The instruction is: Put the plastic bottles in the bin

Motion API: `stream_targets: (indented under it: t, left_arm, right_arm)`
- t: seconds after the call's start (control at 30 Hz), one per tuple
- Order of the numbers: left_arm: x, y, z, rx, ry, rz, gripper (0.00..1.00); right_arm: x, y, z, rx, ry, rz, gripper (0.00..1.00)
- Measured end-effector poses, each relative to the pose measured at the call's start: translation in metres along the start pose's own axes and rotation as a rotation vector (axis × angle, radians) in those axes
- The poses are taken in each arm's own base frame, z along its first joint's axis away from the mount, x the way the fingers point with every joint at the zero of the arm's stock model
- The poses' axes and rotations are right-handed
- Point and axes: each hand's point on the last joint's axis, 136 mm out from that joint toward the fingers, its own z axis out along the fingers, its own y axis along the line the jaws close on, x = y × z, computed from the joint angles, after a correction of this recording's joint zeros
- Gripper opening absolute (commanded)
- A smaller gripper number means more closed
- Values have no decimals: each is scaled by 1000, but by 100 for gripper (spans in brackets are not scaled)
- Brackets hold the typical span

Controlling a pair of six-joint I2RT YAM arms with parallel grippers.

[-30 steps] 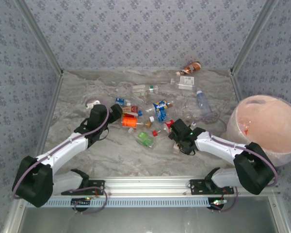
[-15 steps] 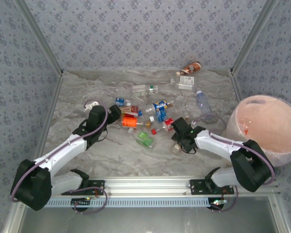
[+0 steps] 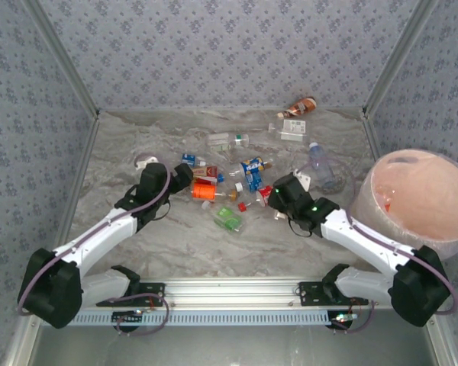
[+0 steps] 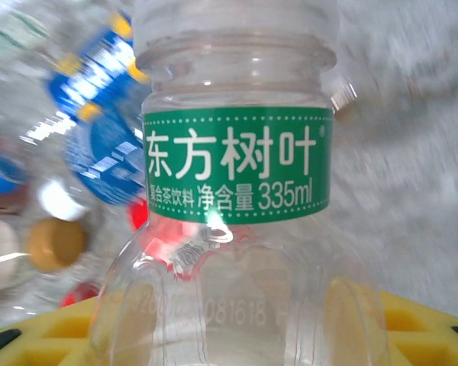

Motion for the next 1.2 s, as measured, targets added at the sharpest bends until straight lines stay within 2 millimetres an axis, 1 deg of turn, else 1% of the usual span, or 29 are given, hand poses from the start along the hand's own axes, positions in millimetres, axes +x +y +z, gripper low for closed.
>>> stream_targets:
  t: [0.07, 0.23, 0.33, 0.47, 0.57, 0.67, 0.73, 0.83, 0.9, 1.0, 1.1, 1.2]
  left_arm:
    - [-1, -7, 1, 23, 11, 2, 98]
    - [2, -12, 2, 50, 29, 3, 98]
    - [5, -15, 5, 65, 41, 0, 98]
    - [10, -19, 10, 81, 68, -4, 98]
    - [12, -22, 12, 92, 85, -4, 98]
    - [11, -27, 14, 100, 87, -7, 98]
    - [9, -30, 16, 104, 86, -13, 98]
    - [10, -31, 19, 102, 94, -22, 98]
    - [12, -31, 22, 100, 104, -28, 98]
    - [15, -32, 27, 96, 122, -27, 98]
    - [15, -34, 29, 96, 126, -30, 98]
    - [12, -38, 30, 105, 124, -31, 98]
  right_arm:
    - [-20, 13, -9, -46, -62, -53, 46]
    - [-68, 44, -31, -128, -221, -165, 43]
    - [-92, 59, -43, -163, -321, -216, 42]
    - [-120, 73, -59, -201, -454, -261, 40]
    - [-143, 81, -77, -227, -556, -286, 40]
    - [-167, 86, -99, -235, -650, -311, 40]
    - [-186, 89, -117, -233, -717, -328, 40]
    - [-209, 86, -143, -202, -802, -350, 39]
    - [-224, 81, -160, -159, -852, -367, 38]
    - [-245, 67, -183, -68, -907, -379, 38]
    - [-262, 42, -201, 45, -937, -373, 38]
    - [-276, 8, -215, 186, -935, -349, 38]
